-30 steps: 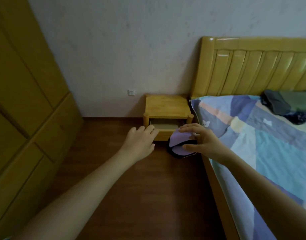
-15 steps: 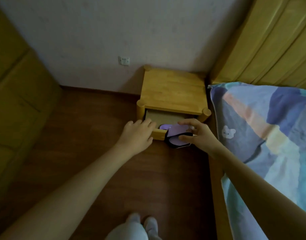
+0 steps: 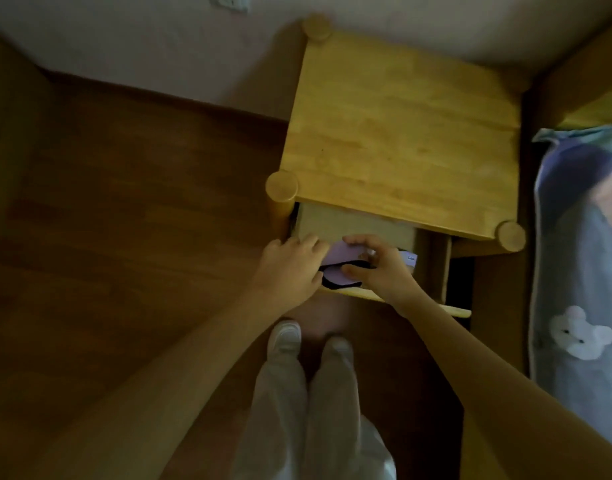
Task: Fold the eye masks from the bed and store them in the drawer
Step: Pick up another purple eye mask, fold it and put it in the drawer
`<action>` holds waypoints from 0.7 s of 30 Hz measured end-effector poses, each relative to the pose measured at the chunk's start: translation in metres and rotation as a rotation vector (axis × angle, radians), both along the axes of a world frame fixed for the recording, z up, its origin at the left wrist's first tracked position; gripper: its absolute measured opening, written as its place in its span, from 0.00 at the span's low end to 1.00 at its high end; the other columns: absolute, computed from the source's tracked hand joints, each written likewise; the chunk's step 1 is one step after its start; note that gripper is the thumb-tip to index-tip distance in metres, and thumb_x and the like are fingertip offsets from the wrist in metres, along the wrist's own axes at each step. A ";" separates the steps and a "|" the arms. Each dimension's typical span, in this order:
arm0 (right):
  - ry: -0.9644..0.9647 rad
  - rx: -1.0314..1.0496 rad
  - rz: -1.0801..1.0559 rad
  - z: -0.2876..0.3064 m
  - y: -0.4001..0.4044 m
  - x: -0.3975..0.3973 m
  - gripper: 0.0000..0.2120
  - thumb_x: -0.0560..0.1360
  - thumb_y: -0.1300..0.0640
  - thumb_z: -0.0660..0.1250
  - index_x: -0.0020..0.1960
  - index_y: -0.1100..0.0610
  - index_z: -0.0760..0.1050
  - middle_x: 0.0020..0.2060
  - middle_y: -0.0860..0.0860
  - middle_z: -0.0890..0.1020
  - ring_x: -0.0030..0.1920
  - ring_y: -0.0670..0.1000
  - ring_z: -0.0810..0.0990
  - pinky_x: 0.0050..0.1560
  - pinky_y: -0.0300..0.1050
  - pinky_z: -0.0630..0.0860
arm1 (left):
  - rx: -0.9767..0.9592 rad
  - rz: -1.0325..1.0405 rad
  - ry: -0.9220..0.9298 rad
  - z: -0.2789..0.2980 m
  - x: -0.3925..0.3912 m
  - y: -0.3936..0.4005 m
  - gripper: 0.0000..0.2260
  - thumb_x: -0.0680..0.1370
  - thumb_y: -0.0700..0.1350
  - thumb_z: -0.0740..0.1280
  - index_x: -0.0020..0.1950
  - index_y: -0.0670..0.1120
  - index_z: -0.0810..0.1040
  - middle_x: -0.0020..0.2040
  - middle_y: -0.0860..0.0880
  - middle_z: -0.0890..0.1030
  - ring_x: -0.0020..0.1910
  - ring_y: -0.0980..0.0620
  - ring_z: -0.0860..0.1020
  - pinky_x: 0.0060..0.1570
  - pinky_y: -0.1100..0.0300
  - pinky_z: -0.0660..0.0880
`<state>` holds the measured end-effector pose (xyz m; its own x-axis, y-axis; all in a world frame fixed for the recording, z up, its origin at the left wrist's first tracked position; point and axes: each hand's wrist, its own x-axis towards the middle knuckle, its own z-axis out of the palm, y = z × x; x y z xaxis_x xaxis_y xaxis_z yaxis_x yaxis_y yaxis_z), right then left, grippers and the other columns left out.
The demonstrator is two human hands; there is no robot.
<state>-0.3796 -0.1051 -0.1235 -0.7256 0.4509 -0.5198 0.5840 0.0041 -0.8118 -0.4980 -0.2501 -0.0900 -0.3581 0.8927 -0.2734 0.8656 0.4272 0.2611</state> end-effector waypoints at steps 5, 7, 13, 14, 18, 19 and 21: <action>-0.053 -0.015 0.027 -0.075 0.016 -0.023 0.19 0.73 0.70 0.68 0.61 0.58 0.73 0.56 0.50 0.74 0.57 0.50 0.74 0.57 0.44 0.75 | -0.064 0.030 -0.098 -0.066 -0.006 0.019 0.14 0.77 0.52 0.63 0.60 0.48 0.71 0.53 0.49 0.75 0.49 0.47 0.77 0.39 0.56 0.64; -0.083 -0.026 0.056 -0.109 0.021 -0.029 0.19 0.73 0.71 0.66 0.63 0.59 0.72 0.57 0.51 0.75 0.58 0.51 0.75 0.56 0.43 0.75 | -0.083 0.055 -0.138 -0.093 -0.006 0.025 0.19 0.77 0.56 0.63 0.63 0.48 0.70 0.56 0.49 0.74 0.52 0.47 0.76 0.42 0.55 0.67; -0.122 -0.032 0.151 -0.162 0.017 -0.042 0.22 0.74 0.76 0.57 0.66 0.65 0.68 0.62 0.63 0.75 0.46 0.37 0.79 0.39 0.25 0.73 | -0.203 0.015 -0.170 -0.118 -0.006 0.019 0.29 0.76 0.67 0.54 0.69 0.49 0.64 0.65 0.51 0.69 0.56 0.48 0.73 0.48 0.55 0.70; -0.124 -0.052 0.156 -0.168 0.017 -0.044 0.23 0.74 0.77 0.56 0.67 0.65 0.67 0.62 0.65 0.75 0.38 0.31 0.77 0.36 0.25 0.72 | -0.220 0.010 -0.166 -0.120 -0.007 0.018 0.30 0.76 0.67 0.54 0.69 0.49 0.64 0.66 0.50 0.69 0.57 0.48 0.73 0.49 0.54 0.71; -0.188 -0.009 0.307 -0.178 0.019 -0.050 0.26 0.75 0.77 0.53 0.72 0.65 0.62 0.67 0.65 0.71 0.47 0.38 0.79 0.41 0.23 0.70 | -0.266 0.015 -0.197 -0.125 -0.011 0.021 0.32 0.75 0.68 0.57 0.71 0.49 0.61 0.69 0.51 0.66 0.61 0.47 0.71 0.54 0.52 0.70; -0.207 0.015 0.359 -0.180 0.020 -0.051 0.26 0.76 0.75 0.54 0.73 0.63 0.62 0.69 0.63 0.69 0.58 0.49 0.78 0.50 0.25 0.70 | -0.255 0.017 -0.200 -0.125 -0.012 0.023 0.32 0.74 0.68 0.58 0.71 0.50 0.61 0.69 0.51 0.66 0.61 0.48 0.71 0.53 0.53 0.70; -0.256 0.103 0.512 -0.182 0.022 -0.049 0.24 0.79 0.68 0.56 0.74 0.56 0.62 0.71 0.60 0.69 0.67 0.61 0.70 0.66 0.43 0.66 | -0.242 0.014 -0.197 -0.125 -0.015 0.025 0.33 0.73 0.67 0.60 0.72 0.51 0.60 0.68 0.52 0.66 0.60 0.48 0.71 0.51 0.55 0.69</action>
